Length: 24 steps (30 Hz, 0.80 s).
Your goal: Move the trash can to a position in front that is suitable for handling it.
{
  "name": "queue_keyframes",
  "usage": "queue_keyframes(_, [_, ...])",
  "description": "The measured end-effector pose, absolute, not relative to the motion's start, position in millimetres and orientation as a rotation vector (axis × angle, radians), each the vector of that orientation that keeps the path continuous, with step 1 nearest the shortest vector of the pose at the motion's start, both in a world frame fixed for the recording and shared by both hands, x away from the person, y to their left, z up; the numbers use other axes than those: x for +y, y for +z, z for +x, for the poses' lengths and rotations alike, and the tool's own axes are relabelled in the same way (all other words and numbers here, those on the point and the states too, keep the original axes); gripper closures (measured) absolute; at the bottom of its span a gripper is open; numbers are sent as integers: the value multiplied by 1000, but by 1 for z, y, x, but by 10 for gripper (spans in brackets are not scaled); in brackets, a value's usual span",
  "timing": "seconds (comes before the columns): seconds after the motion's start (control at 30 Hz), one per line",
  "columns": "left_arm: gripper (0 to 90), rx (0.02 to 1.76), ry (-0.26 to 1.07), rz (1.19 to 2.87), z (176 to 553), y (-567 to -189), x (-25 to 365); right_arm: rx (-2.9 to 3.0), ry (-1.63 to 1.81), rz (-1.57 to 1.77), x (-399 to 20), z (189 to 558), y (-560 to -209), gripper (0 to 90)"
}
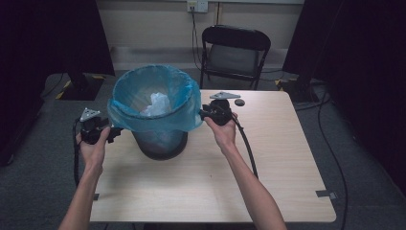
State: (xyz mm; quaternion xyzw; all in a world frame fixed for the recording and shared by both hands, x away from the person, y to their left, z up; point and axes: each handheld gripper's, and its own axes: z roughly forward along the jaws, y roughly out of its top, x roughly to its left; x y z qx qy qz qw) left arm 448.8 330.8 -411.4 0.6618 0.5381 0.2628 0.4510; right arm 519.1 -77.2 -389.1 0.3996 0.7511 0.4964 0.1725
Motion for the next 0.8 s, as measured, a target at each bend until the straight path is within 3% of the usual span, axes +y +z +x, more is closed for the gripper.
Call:
queue_keyframes(0.13, [229, 1337, 666, 1606, 462, -415, 327, 2096, 1404, 1183, -72, 530, -393, 530])
queue_keyframes(0.27, [210, 1357, 668, 1606, 472, -416, 326, 2086, 1432, 1197, -71, 533, -392, 516])
queue_keyframes(0.43, [283, 1321, 656, 1611, 469, -416, 322, 2112, 1507, 1162, -68, 531, -392, 487])
queue_keyframes(0.47, [295, 1311, 656, 1616, 468, -415, 322, 2118, 1515, 1156, -66, 529, -392, 544])
queue_keyframes(0.53, [393, 1290, 656, 1617, 465, -415, 319, 2125, 1487, 1138, -63, 526, -391, 558])
queue_keyframes(0.63, [441, 1260, 643, 1607, 461, -417, 318, 2144, 1512, 1118, -67, 523, -389, 568])
queue_keyframes(0.67, [503, 1241, 627, 1624, 458, -416, 316, 2149, 1516, 1103, -69, 520, -387, 594])
queue_keyframes(0.8, [547, 1234, 617, 1644, 452, -414, 313, 2158, 1525, 1086, -73, 515, -388, 597])
